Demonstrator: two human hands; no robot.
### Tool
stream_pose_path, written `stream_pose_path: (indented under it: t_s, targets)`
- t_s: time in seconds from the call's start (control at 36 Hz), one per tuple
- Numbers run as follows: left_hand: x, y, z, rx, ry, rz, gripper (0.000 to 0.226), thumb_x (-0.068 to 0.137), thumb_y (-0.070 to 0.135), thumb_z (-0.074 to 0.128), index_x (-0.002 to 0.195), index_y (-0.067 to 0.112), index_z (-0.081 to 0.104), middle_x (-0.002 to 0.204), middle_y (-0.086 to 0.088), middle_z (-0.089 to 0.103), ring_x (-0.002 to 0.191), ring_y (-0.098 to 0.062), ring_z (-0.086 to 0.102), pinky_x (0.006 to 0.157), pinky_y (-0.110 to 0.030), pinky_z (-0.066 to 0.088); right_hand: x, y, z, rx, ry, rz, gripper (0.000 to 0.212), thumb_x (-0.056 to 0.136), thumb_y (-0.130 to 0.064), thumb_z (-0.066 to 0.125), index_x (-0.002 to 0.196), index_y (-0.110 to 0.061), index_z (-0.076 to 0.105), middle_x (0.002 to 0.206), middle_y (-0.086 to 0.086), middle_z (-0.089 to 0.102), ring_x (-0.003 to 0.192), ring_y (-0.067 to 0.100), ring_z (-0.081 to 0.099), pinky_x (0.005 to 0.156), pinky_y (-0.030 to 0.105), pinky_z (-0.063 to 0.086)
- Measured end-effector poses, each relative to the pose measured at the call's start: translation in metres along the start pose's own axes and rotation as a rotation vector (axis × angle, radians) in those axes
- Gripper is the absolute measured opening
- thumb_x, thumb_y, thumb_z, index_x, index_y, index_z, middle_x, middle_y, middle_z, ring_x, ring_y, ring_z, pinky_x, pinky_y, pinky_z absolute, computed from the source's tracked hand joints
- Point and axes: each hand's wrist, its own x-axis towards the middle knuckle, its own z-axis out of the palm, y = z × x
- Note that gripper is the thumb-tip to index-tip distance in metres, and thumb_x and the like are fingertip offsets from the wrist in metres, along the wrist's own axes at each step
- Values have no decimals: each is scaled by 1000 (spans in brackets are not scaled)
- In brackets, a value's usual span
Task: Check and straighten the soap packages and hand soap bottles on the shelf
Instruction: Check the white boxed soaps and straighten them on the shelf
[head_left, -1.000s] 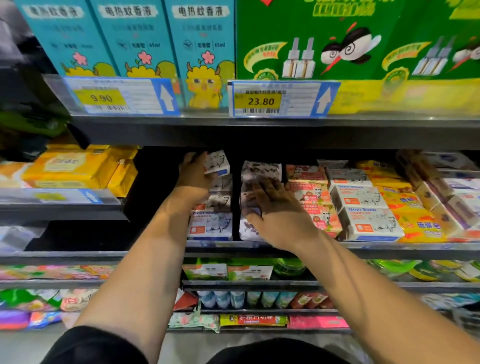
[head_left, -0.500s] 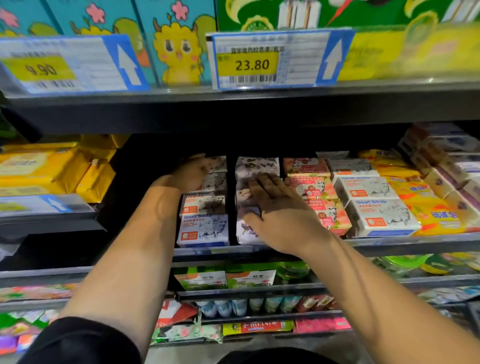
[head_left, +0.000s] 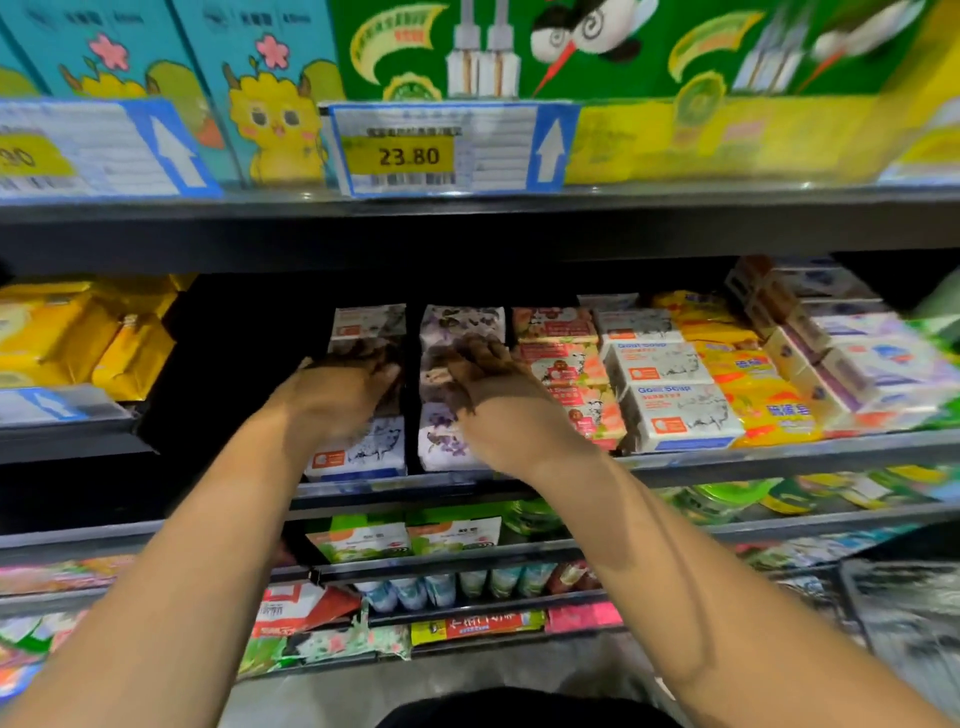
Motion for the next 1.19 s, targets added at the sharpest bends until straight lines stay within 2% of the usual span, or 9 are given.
stream_pose_path:
  t_s: [0.17,0.25,0.33,0.53,0.69,0.78,0.92,1.11,1.19]
  targets:
    - [-20,33,-11,-7,81,21,48,102,55,32,137,29,51,142,-5,55,128,-29,52,102,-35,42,-5,39,-36,44,161,80,29,100,-23,51,123,-20,68,118,10,71,110,29,62,81,26,42]
    - [-31,63,-7,-37,229,67,40,101,47,39,134,29,52,138,-6,56,121,-32,55,93,-35,46,-9,81,-57,67,211,180,33,92,-32,49,112,-22,74,110,10,74,105,33,66,86,37,53]
    - [-35,92,9,-28,344,144,49,96,45,41,138,24,52,149,-2,47,130,-32,49,103,-38,40,-21,123,-73,-15,171,265,29,95,-31,57,113,-15,73,112,14,73,109,35,64,86,38,52]
    - [-25,157,33,22,221,116,63,97,64,30,151,32,32,163,2,22,149,-24,20,118,-46,21,-32,187,-88,-72,83,384,44,102,-39,51,111,3,65,112,27,66,108,41,58,70,34,31]
    - [-10,178,58,73,195,16,76,91,74,14,156,35,10,166,4,3,152,-23,5,120,-53,6,-11,226,-77,16,15,252,85,96,-71,19,121,-5,66,106,26,69,104,42,63,86,46,52]
    - [-10,179,58,87,219,8,74,92,74,19,156,38,9,166,7,2,152,-22,3,119,-56,2,-10,221,-81,140,22,318,47,103,-39,47,137,-8,56,118,17,67,113,34,62,92,38,49]
    - [-17,181,57,102,307,52,71,92,71,17,153,35,22,163,6,17,150,-23,12,119,-50,10,-4,234,-78,401,-28,312,43,100,-35,58,138,-16,56,124,2,65,114,20,63,70,2,42]
    - [-14,181,52,114,242,17,69,91,72,12,153,41,16,163,11,16,150,-23,10,117,-62,8,0,238,-89,472,49,283,49,76,-37,83,118,-18,66,114,-2,68,106,13,63,93,29,51]
    - [-16,181,50,135,230,16,71,90,74,8,153,43,16,163,9,18,150,-25,12,117,-62,8,4,238,-87,478,87,277,55,72,-33,88,117,-15,62,111,-1,67,106,14,63,87,24,49]
